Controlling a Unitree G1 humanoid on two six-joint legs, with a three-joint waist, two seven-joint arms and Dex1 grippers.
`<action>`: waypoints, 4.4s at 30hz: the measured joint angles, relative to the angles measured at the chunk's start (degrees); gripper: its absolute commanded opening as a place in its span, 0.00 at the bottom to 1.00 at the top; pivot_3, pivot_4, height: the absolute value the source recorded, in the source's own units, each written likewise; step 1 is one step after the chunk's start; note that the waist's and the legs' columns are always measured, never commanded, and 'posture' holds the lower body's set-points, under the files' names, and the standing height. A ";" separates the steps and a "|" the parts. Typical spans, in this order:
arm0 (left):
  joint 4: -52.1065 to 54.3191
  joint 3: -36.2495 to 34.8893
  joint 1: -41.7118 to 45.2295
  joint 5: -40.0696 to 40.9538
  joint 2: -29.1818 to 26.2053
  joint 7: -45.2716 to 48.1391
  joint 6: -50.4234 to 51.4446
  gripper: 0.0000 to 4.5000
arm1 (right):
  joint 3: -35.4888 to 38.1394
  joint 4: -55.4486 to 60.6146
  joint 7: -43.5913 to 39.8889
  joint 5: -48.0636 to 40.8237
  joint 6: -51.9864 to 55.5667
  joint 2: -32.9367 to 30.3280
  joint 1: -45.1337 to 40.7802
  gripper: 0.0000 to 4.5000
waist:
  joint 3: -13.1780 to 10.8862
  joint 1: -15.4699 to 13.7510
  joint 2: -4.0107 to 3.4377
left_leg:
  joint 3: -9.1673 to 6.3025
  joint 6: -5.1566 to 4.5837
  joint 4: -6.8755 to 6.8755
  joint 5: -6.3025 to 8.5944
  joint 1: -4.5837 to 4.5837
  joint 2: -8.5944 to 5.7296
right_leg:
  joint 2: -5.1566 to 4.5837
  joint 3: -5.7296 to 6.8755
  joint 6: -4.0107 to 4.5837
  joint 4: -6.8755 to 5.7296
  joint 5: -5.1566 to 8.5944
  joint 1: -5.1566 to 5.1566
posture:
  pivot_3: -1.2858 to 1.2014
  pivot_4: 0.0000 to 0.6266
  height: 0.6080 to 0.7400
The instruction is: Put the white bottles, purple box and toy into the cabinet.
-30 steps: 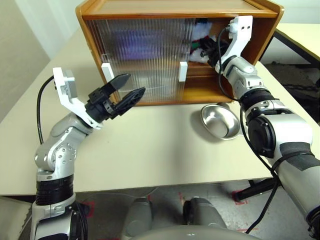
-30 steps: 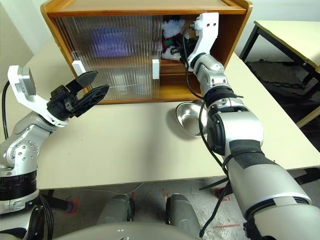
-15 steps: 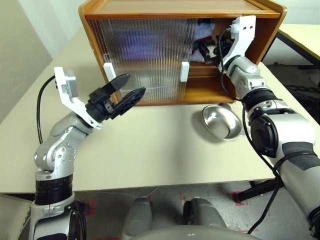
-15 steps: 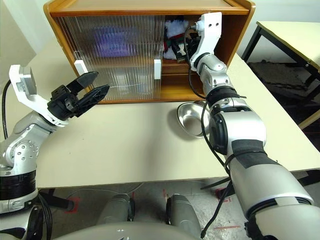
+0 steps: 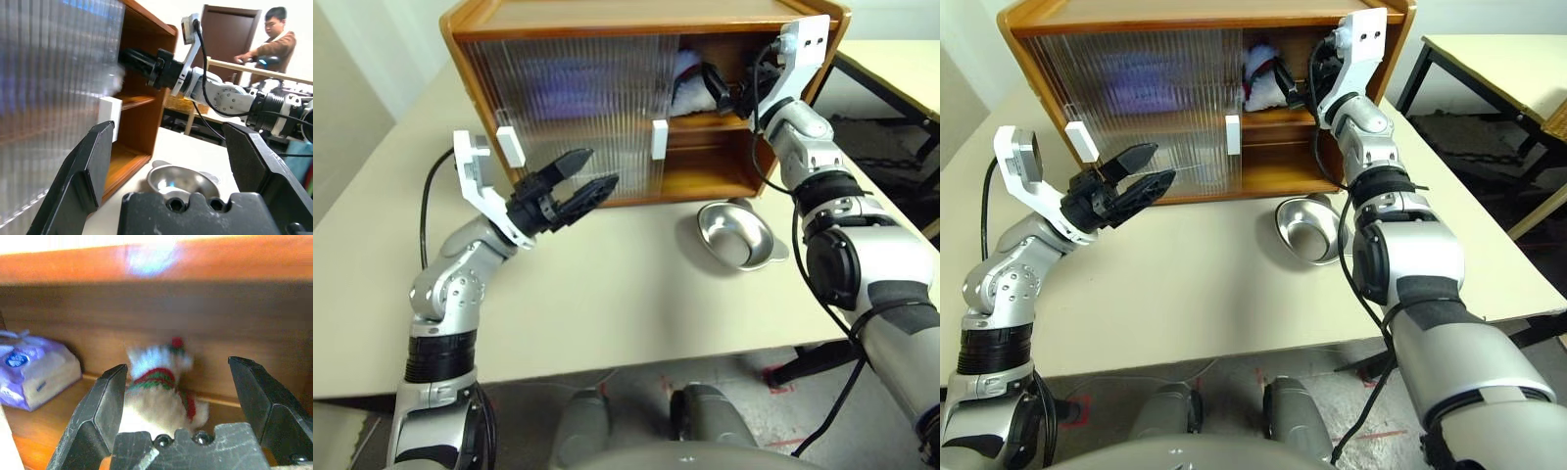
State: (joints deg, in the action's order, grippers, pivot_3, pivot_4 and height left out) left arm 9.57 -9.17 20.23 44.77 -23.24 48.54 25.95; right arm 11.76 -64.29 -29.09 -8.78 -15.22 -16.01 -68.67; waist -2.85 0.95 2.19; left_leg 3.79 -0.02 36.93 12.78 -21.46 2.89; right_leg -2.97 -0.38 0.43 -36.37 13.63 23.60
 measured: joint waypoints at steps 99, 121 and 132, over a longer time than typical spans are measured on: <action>-2.65 -1.02 2.75 -0.31 -4.37 3.02 2.37 1.00 | 22.21 53.11 13.04 -73.19 68.44 0.53 61.42 0.01 | -0.01 1.06 -0.07 | -0.12 0.16 0.02 0.24 0.00 -0.04 | -0.03 -0.08 -0.11 0.55 -0.02 -0.20 | 0.53 0.00 1.00; -2.31 -1.21 2.93 -0.48 -4.45 2.99 2.25 1.00 | 24.76 36.64 12.01 -73.58 60.39 5.04 43.31 0.01 | -0.07 1.09 -0.17 | -0.08 -0.12 -0.05 0.08 -0.03 -0.01 | 0.05 -0.05 -0.29 0.55 -0.12 -0.18 | 0.56 0.00 1.00; 0.92 -2.49 0.69 -0.10 -4.62 0.99 2.29 1.00 | 24.99 17.39 2.75 -62.51 54.01 4.90 30.75 0.01 | -0.08 0.84 -0.19 | -0.04 -0.14 -0.04 0.07 -0.05 -0.02 | 0.05 -0.03 -0.31 0.52 -0.14 -0.18 | 0.57 0.00 1.00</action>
State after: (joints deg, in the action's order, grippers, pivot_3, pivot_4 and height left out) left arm 10.49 -11.66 20.91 44.67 -27.86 49.53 28.24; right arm 36.75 -46.90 -26.34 -71.28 38.79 -11.11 -37.92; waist -2.93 1.79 2.00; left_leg 3.75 -0.16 36.88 12.85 -21.51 2.87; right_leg -2.92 -0.41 0.13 -35.85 13.49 23.42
